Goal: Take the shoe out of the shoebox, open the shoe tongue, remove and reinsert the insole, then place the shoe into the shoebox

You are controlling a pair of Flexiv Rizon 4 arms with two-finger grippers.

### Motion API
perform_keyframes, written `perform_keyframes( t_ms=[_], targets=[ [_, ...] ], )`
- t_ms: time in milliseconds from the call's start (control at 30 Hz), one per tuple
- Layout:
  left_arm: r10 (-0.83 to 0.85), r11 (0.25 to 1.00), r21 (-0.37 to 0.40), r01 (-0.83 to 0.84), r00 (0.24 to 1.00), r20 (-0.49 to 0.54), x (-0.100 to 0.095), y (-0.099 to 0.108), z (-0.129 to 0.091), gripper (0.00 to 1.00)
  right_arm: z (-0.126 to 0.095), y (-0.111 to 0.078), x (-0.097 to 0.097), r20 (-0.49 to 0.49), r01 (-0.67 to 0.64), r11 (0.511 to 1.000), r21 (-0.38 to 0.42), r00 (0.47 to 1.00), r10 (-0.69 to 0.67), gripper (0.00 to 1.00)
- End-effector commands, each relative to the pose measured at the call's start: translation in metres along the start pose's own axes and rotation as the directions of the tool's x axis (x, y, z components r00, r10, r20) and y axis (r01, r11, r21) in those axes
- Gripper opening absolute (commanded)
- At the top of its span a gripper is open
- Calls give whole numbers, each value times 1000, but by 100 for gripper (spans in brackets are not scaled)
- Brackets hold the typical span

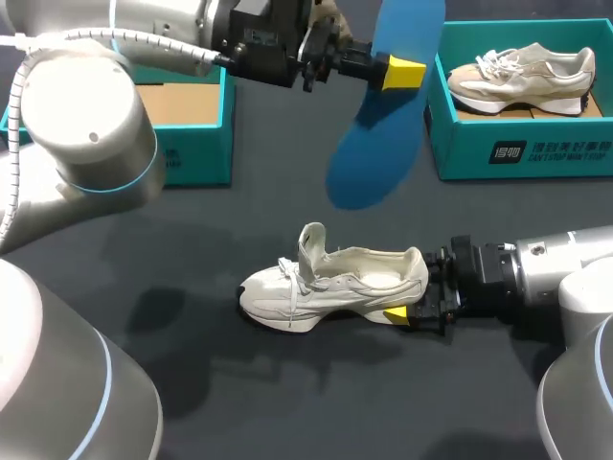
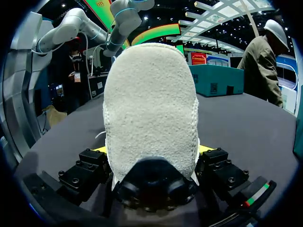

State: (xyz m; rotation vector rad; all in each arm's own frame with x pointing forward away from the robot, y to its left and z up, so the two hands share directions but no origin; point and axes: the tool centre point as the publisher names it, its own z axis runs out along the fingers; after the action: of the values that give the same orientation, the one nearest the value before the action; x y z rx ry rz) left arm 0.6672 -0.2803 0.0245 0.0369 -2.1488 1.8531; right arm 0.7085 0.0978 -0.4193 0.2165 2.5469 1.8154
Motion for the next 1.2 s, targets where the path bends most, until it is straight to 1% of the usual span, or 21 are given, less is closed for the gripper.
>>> perform_keyframes(
  t_ms=[33,133,267,400,567,667,867,1067,1200],
  targets=[
    [1,1000,1,-1,1000,0,1,1,-1,0,1,-1,0,-1,-1,1000,4,1000,1,0],
    [-8,1000,25,8,1000,21,12,-3,-4,0,1,-1,0,-1,-1,1000,4,1000,1,0],
    [-25,999,46,25,1000,12,29,-10,-17,0,1,-1,0,-1,-1,1000,4,1000,1,0],
    [-29,999,44,28,999,20,41,-14,-30,0,1,-1,0,-1,-1,1000,4,1000,1,0],
    [-60,998,31,58,997,47,41,-10,-40,0,1,-1,0,-1,-1,1000,4,1000,1,0],
    [-63,998,31,62,997,45,45,-10,-43,0,1,-1,0,-1,-1,1000,4,1000,1,0],
    [-68,996,53,66,997,34,46,-10,-49,0,1,-1,0,-1,-1,1000,4,1000,1,0],
    [-114,990,93,110,993,34,55,-12,-56,0,1,-1,0,-1,-1,1000,4,1000,1,0],
    [-121,989,96,117,992,38,57,-11,-59,0,1,-1,0,-1,-1,1000,4,1000,1,0]
  ],
)
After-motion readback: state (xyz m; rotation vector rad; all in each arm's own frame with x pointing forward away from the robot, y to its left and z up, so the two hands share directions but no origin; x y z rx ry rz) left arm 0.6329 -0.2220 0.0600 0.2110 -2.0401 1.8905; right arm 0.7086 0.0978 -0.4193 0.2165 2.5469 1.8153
